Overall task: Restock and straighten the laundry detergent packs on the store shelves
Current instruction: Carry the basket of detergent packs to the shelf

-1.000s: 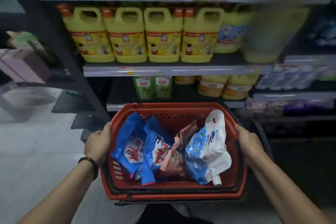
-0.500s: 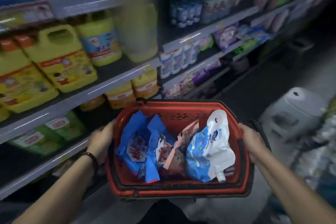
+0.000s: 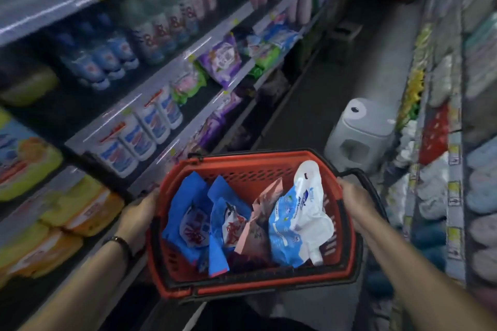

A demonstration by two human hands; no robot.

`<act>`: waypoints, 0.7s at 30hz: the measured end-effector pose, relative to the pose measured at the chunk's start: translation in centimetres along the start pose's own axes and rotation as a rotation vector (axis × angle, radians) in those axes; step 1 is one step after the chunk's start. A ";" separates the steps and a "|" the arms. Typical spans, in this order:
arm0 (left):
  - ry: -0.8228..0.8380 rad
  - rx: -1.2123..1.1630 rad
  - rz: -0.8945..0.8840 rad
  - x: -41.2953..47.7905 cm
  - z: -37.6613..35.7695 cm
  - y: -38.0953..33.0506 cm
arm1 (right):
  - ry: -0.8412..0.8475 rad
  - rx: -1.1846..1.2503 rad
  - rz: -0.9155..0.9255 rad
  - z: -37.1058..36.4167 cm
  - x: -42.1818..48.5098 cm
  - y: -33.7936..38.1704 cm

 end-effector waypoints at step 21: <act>0.253 0.063 -0.123 13.9 -36.4 -29.4 | -0.135 0.194 -0.228 5.2 32.5 16.5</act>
Point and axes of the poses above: each hand's wrist, its own x-axis towards the middle knuckle, its own z-axis out of the back of the hand, y = z × x, the point moved 3 cm from there along x, towards the middle knuckle, and after that the axes turned 4 degrees about -y, right-handed, at the moved point
